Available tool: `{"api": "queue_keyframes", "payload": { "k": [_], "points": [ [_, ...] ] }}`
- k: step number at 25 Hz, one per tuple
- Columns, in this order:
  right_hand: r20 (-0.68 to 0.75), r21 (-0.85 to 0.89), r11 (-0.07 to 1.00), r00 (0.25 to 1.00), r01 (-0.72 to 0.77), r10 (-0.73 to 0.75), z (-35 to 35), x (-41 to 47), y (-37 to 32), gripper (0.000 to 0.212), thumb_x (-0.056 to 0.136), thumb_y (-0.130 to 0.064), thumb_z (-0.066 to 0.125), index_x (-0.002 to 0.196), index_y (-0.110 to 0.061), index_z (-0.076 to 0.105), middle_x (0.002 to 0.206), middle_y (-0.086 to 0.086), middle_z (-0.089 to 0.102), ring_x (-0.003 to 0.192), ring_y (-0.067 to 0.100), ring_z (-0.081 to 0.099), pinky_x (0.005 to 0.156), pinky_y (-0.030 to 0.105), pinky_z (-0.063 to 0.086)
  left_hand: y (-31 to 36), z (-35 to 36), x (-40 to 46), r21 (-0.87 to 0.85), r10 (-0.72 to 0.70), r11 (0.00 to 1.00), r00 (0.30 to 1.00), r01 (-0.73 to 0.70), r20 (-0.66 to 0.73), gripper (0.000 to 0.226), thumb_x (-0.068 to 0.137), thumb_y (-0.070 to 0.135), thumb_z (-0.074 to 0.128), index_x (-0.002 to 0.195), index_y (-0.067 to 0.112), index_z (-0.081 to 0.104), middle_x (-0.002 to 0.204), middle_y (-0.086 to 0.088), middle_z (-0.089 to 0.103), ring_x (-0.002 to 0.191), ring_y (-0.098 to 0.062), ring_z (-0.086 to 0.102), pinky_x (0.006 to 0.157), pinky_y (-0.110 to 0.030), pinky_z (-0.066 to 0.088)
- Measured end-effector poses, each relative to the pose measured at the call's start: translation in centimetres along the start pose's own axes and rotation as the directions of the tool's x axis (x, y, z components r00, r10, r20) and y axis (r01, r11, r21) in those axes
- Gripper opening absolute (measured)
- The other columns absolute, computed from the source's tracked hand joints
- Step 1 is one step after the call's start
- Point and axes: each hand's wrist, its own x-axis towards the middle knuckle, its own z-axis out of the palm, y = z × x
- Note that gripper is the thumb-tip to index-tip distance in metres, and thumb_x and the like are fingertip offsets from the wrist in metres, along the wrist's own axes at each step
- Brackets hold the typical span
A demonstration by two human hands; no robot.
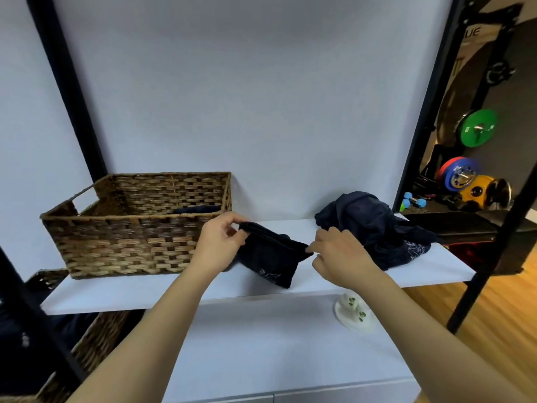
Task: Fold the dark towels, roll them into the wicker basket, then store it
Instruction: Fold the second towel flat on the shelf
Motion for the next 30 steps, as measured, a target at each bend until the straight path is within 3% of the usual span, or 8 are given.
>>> {"api": "queue_keyframes", "payload": {
  "k": [5, 10, 13, 16, 20, 23, 26, 30],
  "points": [
    [-0.098, 0.127, 0.986, 0.99, 0.112, -0.099, 1.9, -1.2, -1.8, 0.033, 0.09, -0.049, 0.061, 0.115, -0.028, 0.069, 0.104, -0.004, 0.052, 0.089, 0.02, 0.047, 0.087, 0.04, 0.04, 0.8, 0.5, -1.4, -0.042, -0.037, 0.998, 0.998, 0.039, 0.047, 0.012, 0.095, 0.006, 0.066, 0.096, 0.016, 0.072, 0.084, -0.014, 0.071, 0.068, -0.016, 0.067, 0.057, -0.03, 0.057],
    [-0.07, 0.145, 0.989, 0.997, -0.015, 0.025, 3.2, -1.3, -2.3, 0.033, 0.096, -0.052, 0.055, 0.115, -0.03, 0.069, 0.127, 0.001, 0.046, 0.111, 0.027, 0.043, 0.101, 0.042, 0.028, 0.2, -0.7, -2.3, -0.012, -0.067, 0.998, 0.995, 0.068, 0.069, 0.015, 0.097, 0.005, 0.064, 0.098, 0.017, 0.073, 0.086, -0.02, 0.07, 0.067, -0.023, 0.064, 0.062, -0.041, 0.059],
    [-0.135, 0.079, 0.995, 0.989, -0.055, 0.065, 1.9, -0.9, -1.4, 0.039, 0.099, -0.054, 0.046, 0.106, -0.025, 0.071, 0.113, -0.002, 0.058, 0.098, 0.023, 0.049, 0.096, 0.041, 0.032, -0.1, -1.7, -2.5, 0.023, -0.086, 0.996, 0.994, 0.084, 0.068, 0.013, 0.098, 0.008, 0.063, 0.099, 0.017, 0.072, 0.088, -0.021, 0.07, 0.063, -0.024, 0.062, 0.066, -0.049, 0.061],
    [-0.126, 0.086, 0.996, 0.992, 0.022, -0.011, -1.4, -0.2, -0.8, 0.043, 0.104, -0.047, 0.038, 0.097, -0.017, 0.068, 0.093, -0.004, 0.06, 0.079, 0.022, 0.054, 0.083, 0.033, 0.039, 0.1, -2.4, -2.5, 0.051, -0.06, 0.997, 0.997, 0.058, 0.041, 0.011, 0.098, 0.013, 0.065, 0.096, 0.021, 0.071, 0.092, -0.006, 0.073, 0.067, -0.018, 0.066, 0.068, -0.049, 0.061],
    [-0.114, 0.092, 0.994, 0.992, 0.059, -0.049, -5.7, 0.3, 0.0, 0.054, 0.099, -0.054, 0.027, 0.099, -0.02, 0.068, 0.087, -0.003, 0.06, 0.079, 0.024, 0.059, 0.07, 0.035, 0.046, 2.4, -3.3, -1.4, 0.223, 0.058, 0.973, 0.998, -0.06, 0.016, 0.013, 0.096, 0.023, 0.066, 0.091, 0.035, 0.068, 0.088, 0.011, 0.07, 0.068, -0.017, 0.069, 0.071, -0.046, 0.061],
    [-0.151, 0.002, 0.998, 0.987, -0.06, 0.06, -9.1, 1.0, 0.7, 0.038, 0.1, -0.055, 0.041, 0.095, -0.021, 0.056, 0.082, -0.006, 0.057, 0.079, 0.022, 0.055, 0.072, 0.037, 0.044, 5.6, -3.4, 0.1, 0.166, 0.073, 0.983, 0.997, -0.075, 0.015, 0.004, 0.097, 0.02, 0.064, 0.096, 0.023, 0.067, 0.099, 0.007, 0.07, 0.064, -0.015, 0.072, 0.068, -0.043, 0.06],
    [-0.142, 0.382, 0.912, 0.965, -0.151, 0.22, -12.1, 1.6, 1.1, 0.028, 0.096, -0.046, 0.06, 0.089, -0.022, 0.048, 0.072, -0.006, 0.055, 0.064, 0.017, 0.051, 0.059, 0.033, 0.04, 9.1, -3.8, 1.6, -0.024, -0.029, 0.999, 0.998, 0.031, 0.058, 0.008, 0.097, 0.015, 0.066, 0.093, 0.01, 0.063, 0.098, -0.004, 0.07, 0.067, -0.023, 0.076, 0.058, -0.036, 0.057],
    [-0.164, 0.814, 0.575, 0.914, -0.088, 0.371, -15.4, 2.9, 2.3, 0.023, 0.09, -0.027, 0.073, 0.095, -0.029, 0.051, 0.074, -0.003, 0.067, 0.047, 0.011, 0.048, 0.05, 0.028, 0.039, 12.7, -4.4, 3.6, -0.243, -0.116, 0.96, 0.986, 0.143, 0.123, 0.015, 0.097, 0.008, 0.065, 0.09, 0.012, 0.053, 0.097, -0.012, 0.066, 0.073, -0.032, 0.077, 0.046, -0.027, 0.05]
  ]
}}
